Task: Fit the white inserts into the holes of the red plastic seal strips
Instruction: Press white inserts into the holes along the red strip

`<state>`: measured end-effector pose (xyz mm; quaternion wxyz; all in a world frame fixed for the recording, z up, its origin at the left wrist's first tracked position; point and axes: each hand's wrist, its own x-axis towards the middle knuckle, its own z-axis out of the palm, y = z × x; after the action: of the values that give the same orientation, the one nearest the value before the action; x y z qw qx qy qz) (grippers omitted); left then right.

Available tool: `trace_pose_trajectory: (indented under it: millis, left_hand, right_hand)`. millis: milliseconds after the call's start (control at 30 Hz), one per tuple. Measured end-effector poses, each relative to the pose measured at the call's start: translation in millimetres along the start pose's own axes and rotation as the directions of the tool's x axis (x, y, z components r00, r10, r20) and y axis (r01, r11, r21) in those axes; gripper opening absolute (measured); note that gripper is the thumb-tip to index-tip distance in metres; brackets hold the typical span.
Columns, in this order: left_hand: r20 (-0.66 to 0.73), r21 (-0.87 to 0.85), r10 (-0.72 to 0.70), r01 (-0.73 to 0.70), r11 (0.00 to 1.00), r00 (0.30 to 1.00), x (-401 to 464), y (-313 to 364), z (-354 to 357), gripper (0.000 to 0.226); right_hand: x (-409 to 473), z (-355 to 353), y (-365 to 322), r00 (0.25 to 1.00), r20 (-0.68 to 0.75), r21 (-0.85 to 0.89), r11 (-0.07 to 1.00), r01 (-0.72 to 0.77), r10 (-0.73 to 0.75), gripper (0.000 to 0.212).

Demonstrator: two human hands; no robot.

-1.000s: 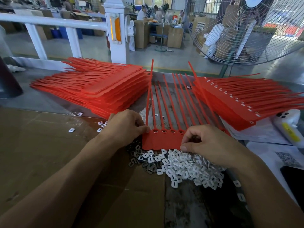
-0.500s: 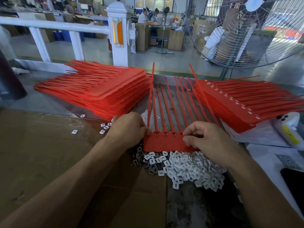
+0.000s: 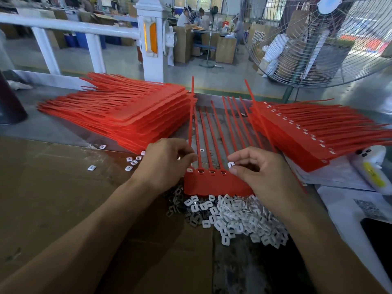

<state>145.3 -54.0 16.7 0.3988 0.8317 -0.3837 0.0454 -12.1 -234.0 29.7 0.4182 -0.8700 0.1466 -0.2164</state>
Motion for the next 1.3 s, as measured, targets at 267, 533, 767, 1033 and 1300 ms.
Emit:
trace_pose_trajectory:
  millis: [267,533,767,1033,1300]
  left_hand:
    - [0.015,-0.068,0.316,-0.314,0.947,0.949,-6,16,19,0.014]
    - [0.071,0.02,0.421,-0.423,0.906,0.904,-10,22,15,0.019]
    - [0.114,0.099,0.432,-0.443,0.891,0.894,-9,22,16,0.019]
    - [0.056,0.119,0.42,-0.424,0.898,0.906,-8,25,21,0.018]
    - [0.006,0.107,0.215,-0.214,0.971,0.977,-3,12,10,0.006]
  right_hand:
    - [-3,5,-8,1.0,0.015,0.106,0.994,0.002,-0.003,0.023]
    - [-3,8,-10,0.994,0.101,0.111,0.993,-0.047,0.036,0.028]
    - [-1,9,-8,0.994,0.1,0.085,0.994,-0.063,0.054,0.032]
    - [-2,8,-7,0.995,0.052,0.13,0.987,-0.093,0.087,0.025]
    - [-1,2,-2,0.991,0.037,-0.001,0.992,-0.125,0.125,0.007]
